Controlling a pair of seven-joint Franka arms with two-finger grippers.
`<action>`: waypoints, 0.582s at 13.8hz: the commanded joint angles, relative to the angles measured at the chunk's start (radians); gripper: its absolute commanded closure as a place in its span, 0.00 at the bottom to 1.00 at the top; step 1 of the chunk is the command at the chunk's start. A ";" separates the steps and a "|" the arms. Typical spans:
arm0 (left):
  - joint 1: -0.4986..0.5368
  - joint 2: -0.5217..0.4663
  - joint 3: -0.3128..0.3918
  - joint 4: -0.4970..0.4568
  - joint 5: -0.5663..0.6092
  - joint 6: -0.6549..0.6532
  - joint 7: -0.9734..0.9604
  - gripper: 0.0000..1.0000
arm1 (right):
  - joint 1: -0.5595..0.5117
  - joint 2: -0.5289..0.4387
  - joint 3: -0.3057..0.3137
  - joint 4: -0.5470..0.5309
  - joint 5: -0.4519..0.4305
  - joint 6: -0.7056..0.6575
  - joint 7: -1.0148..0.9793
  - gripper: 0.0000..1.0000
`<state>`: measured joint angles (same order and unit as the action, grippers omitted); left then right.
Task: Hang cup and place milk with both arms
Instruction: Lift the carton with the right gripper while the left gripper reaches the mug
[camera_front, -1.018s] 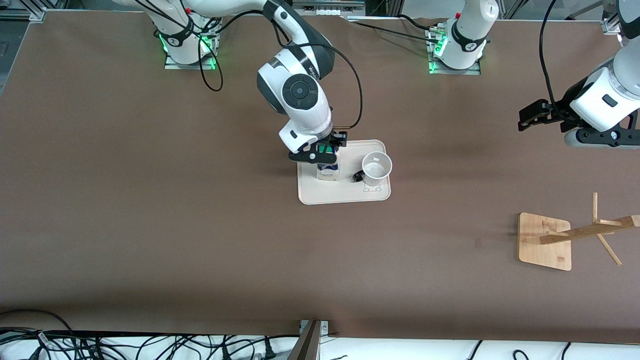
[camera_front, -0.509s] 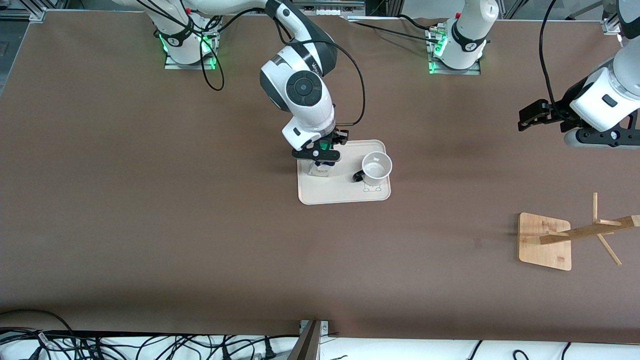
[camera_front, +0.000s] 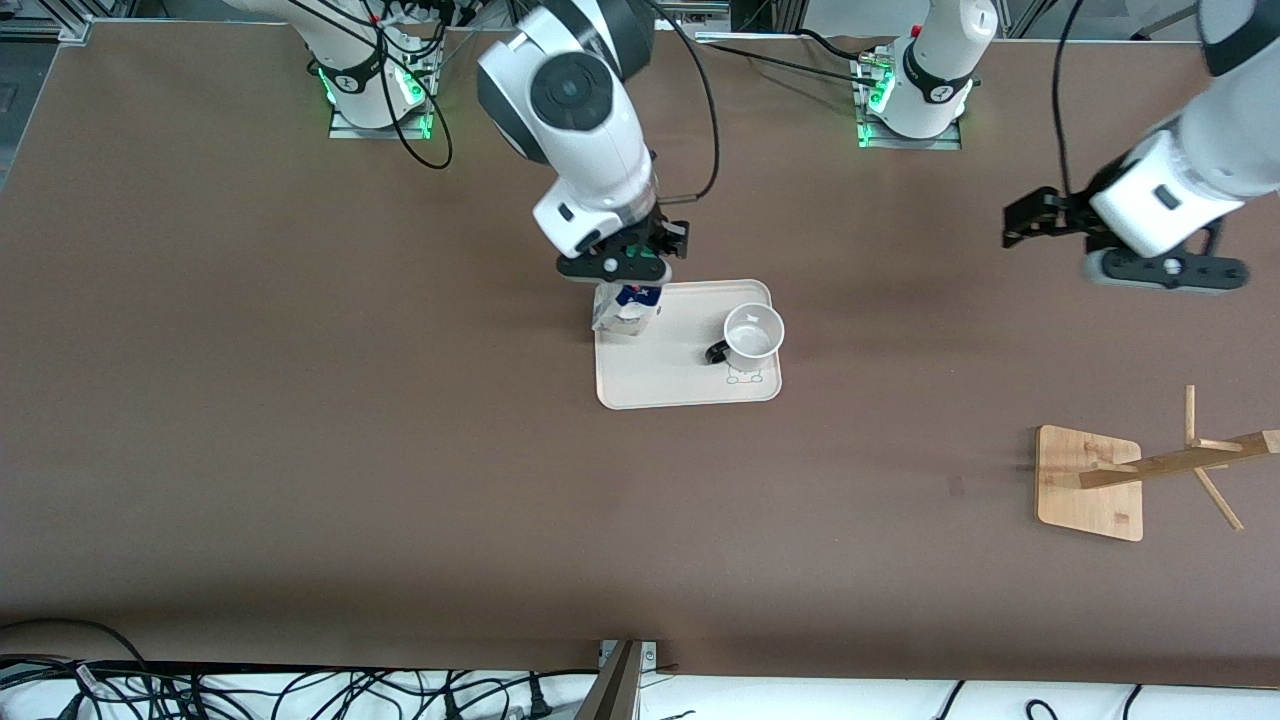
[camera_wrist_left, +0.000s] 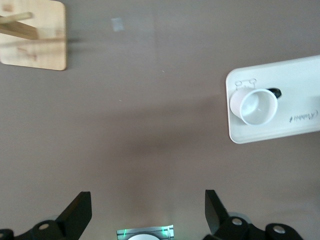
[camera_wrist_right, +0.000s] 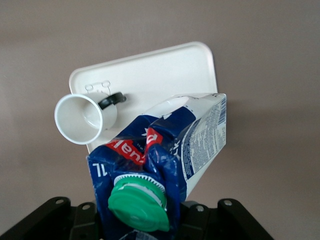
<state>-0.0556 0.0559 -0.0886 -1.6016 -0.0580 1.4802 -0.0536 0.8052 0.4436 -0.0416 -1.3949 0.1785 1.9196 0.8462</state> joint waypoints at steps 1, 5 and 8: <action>-0.004 0.064 -0.083 0.028 -0.014 -0.047 0.033 0.00 | 0.003 -0.072 -0.082 -0.015 -0.040 -0.066 -0.031 1.00; -0.004 0.125 -0.164 0.016 -0.002 -0.051 0.310 0.00 | 0.002 -0.127 -0.248 -0.015 -0.033 -0.198 -0.238 1.00; -0.006 0.169 -0.265 -0.018 0.006 0.013 0.313 0.00 | 0.002 -0.154 -0.358 -0.013 -0.028 -0.264 -0.432 1.00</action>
<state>-0.0665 0.2026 -0.2899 -1.6070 -0.0594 1.4549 0.2247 0.7978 0.3218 -0.3468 -1.3951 0.1459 1.6911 0.5086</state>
